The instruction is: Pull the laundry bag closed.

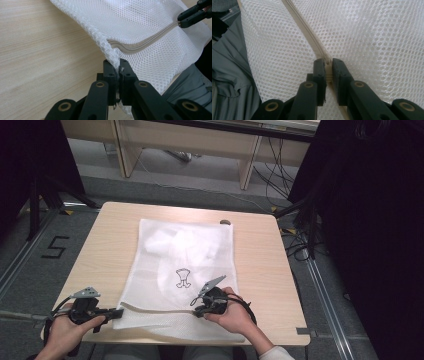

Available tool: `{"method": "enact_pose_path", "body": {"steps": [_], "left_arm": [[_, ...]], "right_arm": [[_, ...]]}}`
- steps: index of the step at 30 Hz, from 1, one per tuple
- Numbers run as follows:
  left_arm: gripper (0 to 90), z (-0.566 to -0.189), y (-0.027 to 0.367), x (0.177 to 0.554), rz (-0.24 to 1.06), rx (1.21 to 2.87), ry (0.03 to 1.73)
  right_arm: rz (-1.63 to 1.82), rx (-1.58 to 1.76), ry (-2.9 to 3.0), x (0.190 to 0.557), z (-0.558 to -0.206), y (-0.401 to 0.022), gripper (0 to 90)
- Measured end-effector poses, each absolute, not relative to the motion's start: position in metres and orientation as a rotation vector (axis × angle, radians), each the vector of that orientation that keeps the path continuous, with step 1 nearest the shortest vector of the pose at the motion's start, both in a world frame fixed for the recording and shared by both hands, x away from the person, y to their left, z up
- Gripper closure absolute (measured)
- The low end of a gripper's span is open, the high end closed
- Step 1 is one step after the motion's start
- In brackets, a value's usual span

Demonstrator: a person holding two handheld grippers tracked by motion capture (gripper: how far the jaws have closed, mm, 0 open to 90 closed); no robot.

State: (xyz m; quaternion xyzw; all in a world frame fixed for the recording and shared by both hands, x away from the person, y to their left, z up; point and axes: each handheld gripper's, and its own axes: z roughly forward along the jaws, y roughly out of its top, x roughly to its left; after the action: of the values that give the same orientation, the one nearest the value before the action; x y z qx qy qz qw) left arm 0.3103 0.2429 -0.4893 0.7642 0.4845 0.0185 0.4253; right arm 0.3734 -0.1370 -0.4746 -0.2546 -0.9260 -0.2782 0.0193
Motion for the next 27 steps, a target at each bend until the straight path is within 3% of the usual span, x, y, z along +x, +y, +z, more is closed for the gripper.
{"method": "enact_pose_path", "body": {"steps": [27], "left_arm": [[85.3, -0.489, 0.243, 0.311, 0.050, 1.908, 1.224]], "right_arm": [[-0.876, -0.820, -2.879, 0.375, -0.474, -0.157, 82.5]]}}
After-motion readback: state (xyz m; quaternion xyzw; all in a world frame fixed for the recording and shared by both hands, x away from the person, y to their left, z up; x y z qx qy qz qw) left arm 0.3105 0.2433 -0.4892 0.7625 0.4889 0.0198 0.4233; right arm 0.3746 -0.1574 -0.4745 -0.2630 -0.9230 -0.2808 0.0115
